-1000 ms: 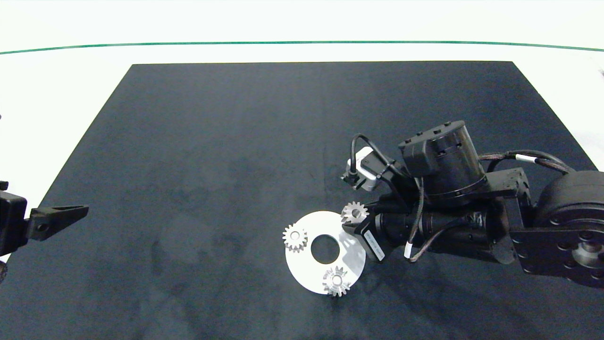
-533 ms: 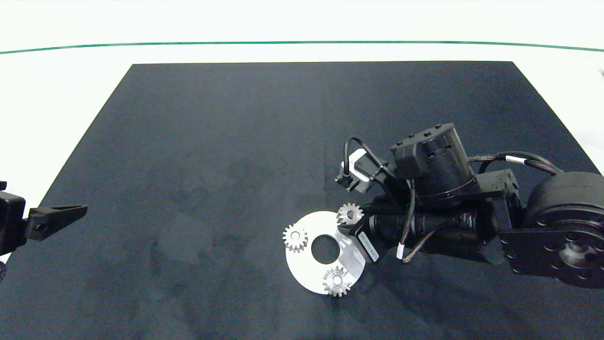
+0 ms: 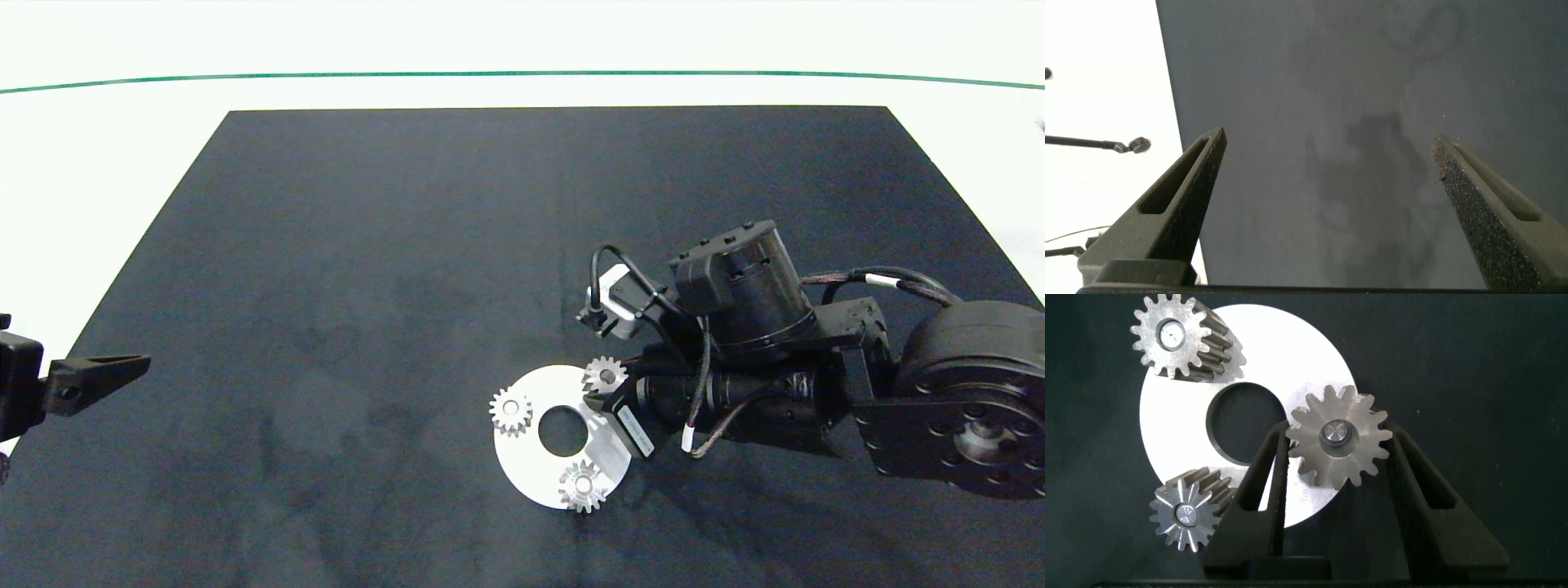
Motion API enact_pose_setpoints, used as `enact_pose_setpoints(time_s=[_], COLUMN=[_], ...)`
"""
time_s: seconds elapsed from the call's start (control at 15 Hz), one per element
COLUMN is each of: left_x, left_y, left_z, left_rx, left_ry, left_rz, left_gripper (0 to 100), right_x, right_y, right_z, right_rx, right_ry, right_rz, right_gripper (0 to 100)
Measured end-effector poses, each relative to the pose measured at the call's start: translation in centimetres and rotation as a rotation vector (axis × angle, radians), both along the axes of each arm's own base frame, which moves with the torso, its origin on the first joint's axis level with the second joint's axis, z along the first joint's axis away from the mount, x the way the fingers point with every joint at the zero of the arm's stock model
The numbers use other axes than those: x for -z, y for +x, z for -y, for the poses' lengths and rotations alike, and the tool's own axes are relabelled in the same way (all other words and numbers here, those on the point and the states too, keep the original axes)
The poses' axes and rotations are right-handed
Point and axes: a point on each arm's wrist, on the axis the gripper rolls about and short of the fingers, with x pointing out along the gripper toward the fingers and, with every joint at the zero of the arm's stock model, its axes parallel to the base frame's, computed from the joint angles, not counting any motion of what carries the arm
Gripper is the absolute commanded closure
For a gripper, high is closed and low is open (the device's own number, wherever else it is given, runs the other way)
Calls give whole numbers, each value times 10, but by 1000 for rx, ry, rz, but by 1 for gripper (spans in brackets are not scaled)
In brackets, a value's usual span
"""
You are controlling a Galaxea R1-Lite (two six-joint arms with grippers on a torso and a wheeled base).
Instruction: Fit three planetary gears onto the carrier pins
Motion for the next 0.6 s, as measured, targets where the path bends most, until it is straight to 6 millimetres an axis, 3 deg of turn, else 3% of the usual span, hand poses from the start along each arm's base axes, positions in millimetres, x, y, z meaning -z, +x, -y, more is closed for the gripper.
enact_pose_setpoints(time_s=[0.6], left_x=[-1], left_y=[-1], left_z=[0], left_rx=[1], left_ry=[0], left_rz=[4], left_gripper=[0], right_x=[5], right_y=[0], right_z=[-3], right_rx=[-6], right_ry=[-12], right_rz=[-9], right_gripper=[84])
